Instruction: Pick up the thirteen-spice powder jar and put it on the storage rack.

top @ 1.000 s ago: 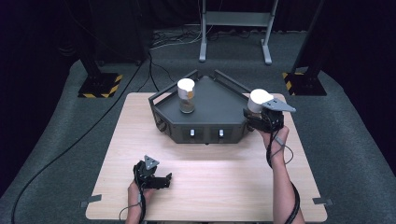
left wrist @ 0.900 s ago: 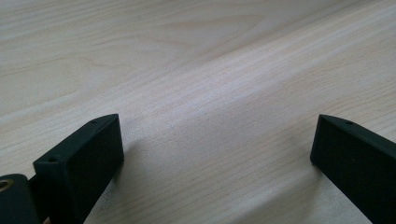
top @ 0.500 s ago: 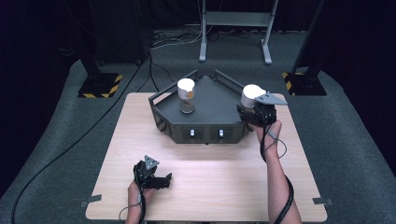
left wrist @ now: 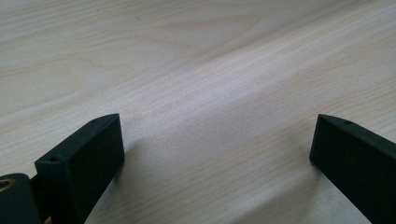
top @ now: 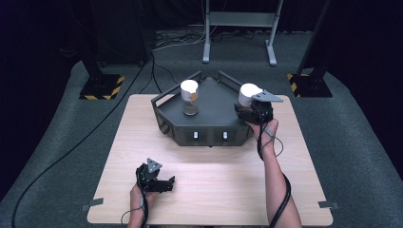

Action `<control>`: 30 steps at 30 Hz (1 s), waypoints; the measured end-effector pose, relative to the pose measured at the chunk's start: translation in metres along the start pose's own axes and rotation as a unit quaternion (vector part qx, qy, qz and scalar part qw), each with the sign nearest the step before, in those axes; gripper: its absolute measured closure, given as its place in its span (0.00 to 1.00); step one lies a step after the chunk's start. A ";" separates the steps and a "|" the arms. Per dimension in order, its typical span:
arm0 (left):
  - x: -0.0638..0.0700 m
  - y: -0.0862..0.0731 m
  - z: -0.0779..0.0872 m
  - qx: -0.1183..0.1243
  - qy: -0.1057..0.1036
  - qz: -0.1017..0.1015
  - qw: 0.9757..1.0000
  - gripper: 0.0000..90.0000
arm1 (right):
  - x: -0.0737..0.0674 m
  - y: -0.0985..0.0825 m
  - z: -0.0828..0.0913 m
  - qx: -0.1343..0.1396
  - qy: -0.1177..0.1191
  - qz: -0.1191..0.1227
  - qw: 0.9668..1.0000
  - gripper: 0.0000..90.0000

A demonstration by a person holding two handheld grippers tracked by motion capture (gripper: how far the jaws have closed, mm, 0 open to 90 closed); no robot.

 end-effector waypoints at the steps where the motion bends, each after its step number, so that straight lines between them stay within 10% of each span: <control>1: 0.000 0.000 0.000 0.000 0.000 0.000 1.000 0.03 | 0.000 0.000 -0.002 -0.001 0.001 0.000 1.000 0.34; 30: 0.000 0.000 0.000 -0.001 -0.002 -0.002 1.000 0.03 | -0.013 -0.003 -0.041 -0.028 0.004 0.000 1.000 0.34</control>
Point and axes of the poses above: each handheld gripper's, and its own axes: z roughly backward along the jaws, y roughly out of its top, x roughly to its right, the point moved 4 cm from there along -z, roughly forward along the jaws, and after that the axes turned 10 degrees about x, right-handed, at the moved point
